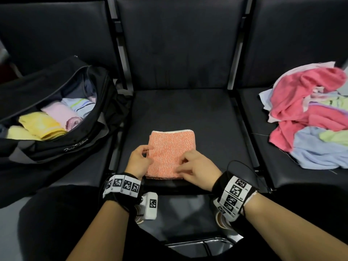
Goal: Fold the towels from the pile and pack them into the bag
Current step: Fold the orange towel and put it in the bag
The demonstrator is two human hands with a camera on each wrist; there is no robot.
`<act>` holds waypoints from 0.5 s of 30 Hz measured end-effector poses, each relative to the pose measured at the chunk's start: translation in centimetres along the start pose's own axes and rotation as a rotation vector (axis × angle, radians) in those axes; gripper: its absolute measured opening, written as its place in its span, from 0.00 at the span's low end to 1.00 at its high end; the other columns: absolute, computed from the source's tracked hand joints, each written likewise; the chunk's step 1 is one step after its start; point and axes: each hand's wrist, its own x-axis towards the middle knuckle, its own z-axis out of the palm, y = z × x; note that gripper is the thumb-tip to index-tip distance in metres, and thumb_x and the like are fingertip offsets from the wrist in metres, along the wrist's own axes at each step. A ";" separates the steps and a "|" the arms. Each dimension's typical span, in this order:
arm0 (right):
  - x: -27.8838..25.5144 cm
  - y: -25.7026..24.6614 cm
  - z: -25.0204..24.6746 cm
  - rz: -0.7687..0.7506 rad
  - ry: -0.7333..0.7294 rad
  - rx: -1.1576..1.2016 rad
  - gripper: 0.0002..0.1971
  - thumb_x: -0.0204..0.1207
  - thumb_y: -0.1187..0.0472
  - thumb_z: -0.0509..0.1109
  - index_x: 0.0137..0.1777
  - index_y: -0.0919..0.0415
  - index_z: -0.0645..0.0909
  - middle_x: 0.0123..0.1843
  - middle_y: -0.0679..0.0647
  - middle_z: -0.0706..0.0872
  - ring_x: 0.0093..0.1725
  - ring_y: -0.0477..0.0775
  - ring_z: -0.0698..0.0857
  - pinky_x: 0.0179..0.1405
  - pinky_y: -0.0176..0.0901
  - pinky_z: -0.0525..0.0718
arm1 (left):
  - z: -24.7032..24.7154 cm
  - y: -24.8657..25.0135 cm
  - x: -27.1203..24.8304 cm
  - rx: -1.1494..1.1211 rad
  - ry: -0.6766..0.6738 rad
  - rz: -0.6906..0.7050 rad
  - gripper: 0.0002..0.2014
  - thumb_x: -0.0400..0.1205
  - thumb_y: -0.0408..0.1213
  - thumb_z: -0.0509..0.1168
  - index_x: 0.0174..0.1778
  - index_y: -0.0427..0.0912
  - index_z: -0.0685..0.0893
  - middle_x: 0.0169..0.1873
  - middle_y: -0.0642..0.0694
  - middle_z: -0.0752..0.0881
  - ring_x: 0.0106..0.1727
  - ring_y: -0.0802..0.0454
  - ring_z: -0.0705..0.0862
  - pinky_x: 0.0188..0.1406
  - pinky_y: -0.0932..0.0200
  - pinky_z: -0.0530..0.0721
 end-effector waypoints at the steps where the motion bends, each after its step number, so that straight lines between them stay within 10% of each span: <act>1: 0.0 -0.1 0.2 -0.011 -0.018 -0.045 0.09 0.76 0.57 0.75 0.55 0.50 0.92 0.52 0.52 0.85 0.55 0.57 0.80 0.56 0.52 0.81 | 0.0 -0.1 0.0 0.010 0.008 0.005 0.23 0.76 0.15 0.65 0.58 0.45 0.86 0.59 0.44 0.84 0.54 0.50 0.82 0.45 0.61 0.80; 11: -0.9 0.2 2.5 0.050 -0.152 -0.315 0.26 0.68 0.68 0.66 0.65 0.46 0.82 0.63 0.50 0.80 0.63 0.57 0.78 0.57 0.48 0.73 | -0.1 0.4 -0.5 0.575 0.184 0.156 0.23 0.73 0.22 0.64 0.58 0.51 0.85 0.58 0.47 0.78 0.61 0.45 0.80 0.61 0.50 0.82; 15: -0.6 0.3 2.7 0.042 -0.112 -0.301 0.24 0.71 0.70 0.64 0.64 0.50 0.84 0.61 0.51 0.83 0.61 0.59 0.79 0.56 0.51 0.77 | 1.0 1.7 -2.0 0.648 -0.039 0.377 0.12 0.78 0.33 0.68 0.53 0.49 0.91 0.54 0.53 0.84 0.62 0.49 0.79 0.64 0.51 0.80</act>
